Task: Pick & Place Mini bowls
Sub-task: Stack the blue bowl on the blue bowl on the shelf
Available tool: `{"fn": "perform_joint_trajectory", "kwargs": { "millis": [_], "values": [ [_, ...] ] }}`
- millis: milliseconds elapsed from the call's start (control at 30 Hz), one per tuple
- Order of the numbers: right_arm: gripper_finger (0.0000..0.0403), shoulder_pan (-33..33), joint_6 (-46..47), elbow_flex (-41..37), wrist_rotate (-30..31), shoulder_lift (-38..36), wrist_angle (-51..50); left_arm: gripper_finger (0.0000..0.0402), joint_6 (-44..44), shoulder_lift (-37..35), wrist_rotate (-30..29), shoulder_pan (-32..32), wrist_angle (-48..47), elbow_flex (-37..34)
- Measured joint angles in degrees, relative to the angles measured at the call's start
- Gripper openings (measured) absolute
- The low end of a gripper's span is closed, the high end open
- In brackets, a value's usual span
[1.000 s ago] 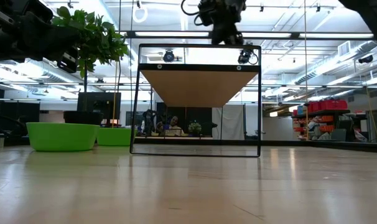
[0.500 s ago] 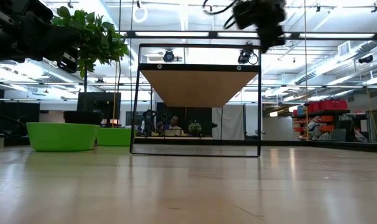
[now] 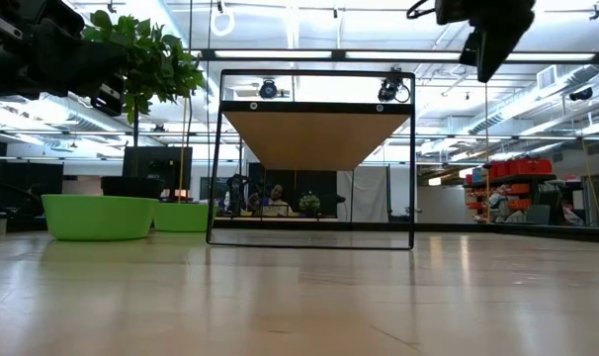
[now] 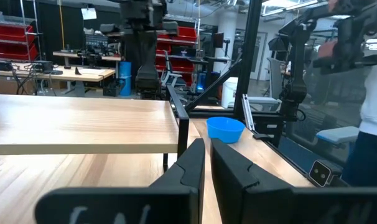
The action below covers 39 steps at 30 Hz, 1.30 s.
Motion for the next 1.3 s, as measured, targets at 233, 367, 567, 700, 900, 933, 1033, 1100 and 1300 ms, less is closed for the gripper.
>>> {"fn": "perform_joint_trajectory", "kwargs": {
  "millis": [233,367,567,700,900,933,1033,1100,1300],
  "values": [
    [0.0024,5.82,0.49,-6.83,-0.07,-4.04,6.06,0.003,0.0,0.0,0.0,0.01,-0.01,0.01],
    [0.0024,10.05,1.0,-8.54,-0.37,-4.0,7.29,0.003,0.0,0.0,-0.02,0.0,-0.01,-0.01],
    [0.0024,17.35,5.14,-9.89,-0.25,-3.16,10.63,0.003,0.0,0.0,0.0,0.01,-0.01,0.01],
    [0.0024,22.28,7.88,-9.89,-0.35,-2.01,12.9,0.003,0.01,-0.01,0.0,0.01,-0.01,-0.01],
    [0.0024,28.98,12.35,-9.89,-0.25,0.82,16.79,0.003,0.0,0.0,0.0,0.0,-0.01,0.0],
    [0.0024,29.9,12.97,-9.89,-0.27,1.34,17.57,0.003,0.0,0.0,0.0,0.01,-0.01,-0.01],
    [0.0024,32.37,14.85,-9.89,-0.26,2.71,18.89,0.003,0.0,0.0,0.0,0.01,-0.01,0.0],
    [0.0024,33.82,15.61,-9.89,-0.25,3.51,19.7,0.003,0.0,0.0,0.0,-0.01,-0.01,0.0],
    [0.0034,37.58,15.68,-9.89,-0.24,6.06,19.79,0.003,0.0,0.0,-0.02,-0.01,-0.02,0.0]
  ]
}}
